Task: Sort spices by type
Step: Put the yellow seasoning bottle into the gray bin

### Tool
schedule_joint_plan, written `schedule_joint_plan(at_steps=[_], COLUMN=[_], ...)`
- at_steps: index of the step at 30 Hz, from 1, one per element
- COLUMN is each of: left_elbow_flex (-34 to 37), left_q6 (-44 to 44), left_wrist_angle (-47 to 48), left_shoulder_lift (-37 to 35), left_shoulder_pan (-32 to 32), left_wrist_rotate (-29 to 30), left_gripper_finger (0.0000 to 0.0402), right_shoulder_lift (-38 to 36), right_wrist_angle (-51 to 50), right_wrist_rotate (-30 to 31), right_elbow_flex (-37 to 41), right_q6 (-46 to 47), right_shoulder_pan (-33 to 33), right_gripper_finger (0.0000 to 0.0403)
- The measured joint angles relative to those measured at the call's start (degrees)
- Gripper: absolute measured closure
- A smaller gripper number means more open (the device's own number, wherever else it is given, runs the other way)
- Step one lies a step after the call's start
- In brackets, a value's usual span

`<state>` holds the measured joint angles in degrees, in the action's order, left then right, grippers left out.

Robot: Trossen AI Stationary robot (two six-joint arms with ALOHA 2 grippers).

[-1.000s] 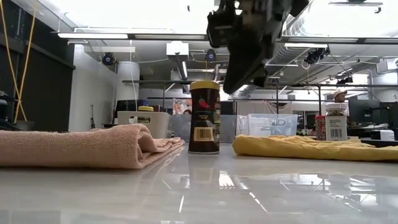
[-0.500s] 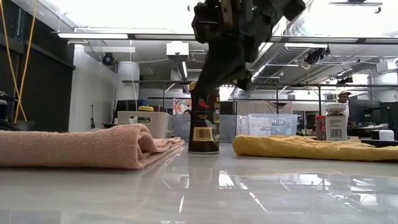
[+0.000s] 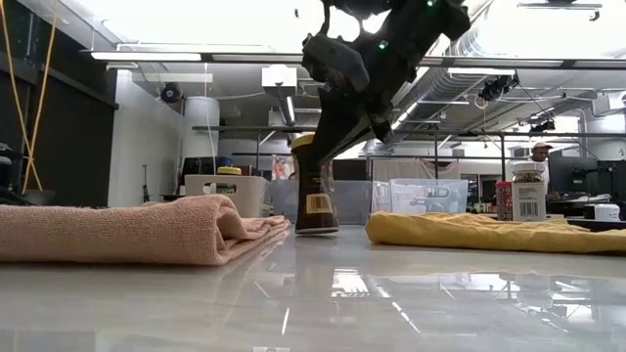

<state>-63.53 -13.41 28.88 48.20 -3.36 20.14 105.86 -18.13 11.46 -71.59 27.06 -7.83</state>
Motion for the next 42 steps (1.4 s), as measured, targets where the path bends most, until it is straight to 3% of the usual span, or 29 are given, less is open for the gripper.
schedule_joint_plan(at_steps=[11,19,29,42], left_elbow_flex=[0.0,0.0,0.0,0.0], left_q6=[0.7,1.1,2.0,2.1], left_wrist_angle=[0.6,1.5,1.3,1.9], left_shoulder_lift=[4.9,8.1,8.0,8.1], left_shoulder_pan=[-0.4,-0.4,-0.4,-0.4], left_wrist_rotate=[0.0,0.0,0.0,0.0], left_gripper_finger=[0.0124,0.0124,0.0124,0.0124], right_shoulder_lift=[0.0,3.9,5.7,5.7], right_wrist_angle=[-0.5,1.4,1.7,6.0], right_wrist_rotate=[-0.9,-0.8,9.5,11.6], right_elbow_flex=[0.0,0.0,0.0,0.0], right_q6=[-1.4,0.6,2.5,-3.8], right_shoulder_pan=[0.3,-1.1,-0.9,4.5], right_gripper_finger=[0.0403,0.0403,0.0403,0.0403])
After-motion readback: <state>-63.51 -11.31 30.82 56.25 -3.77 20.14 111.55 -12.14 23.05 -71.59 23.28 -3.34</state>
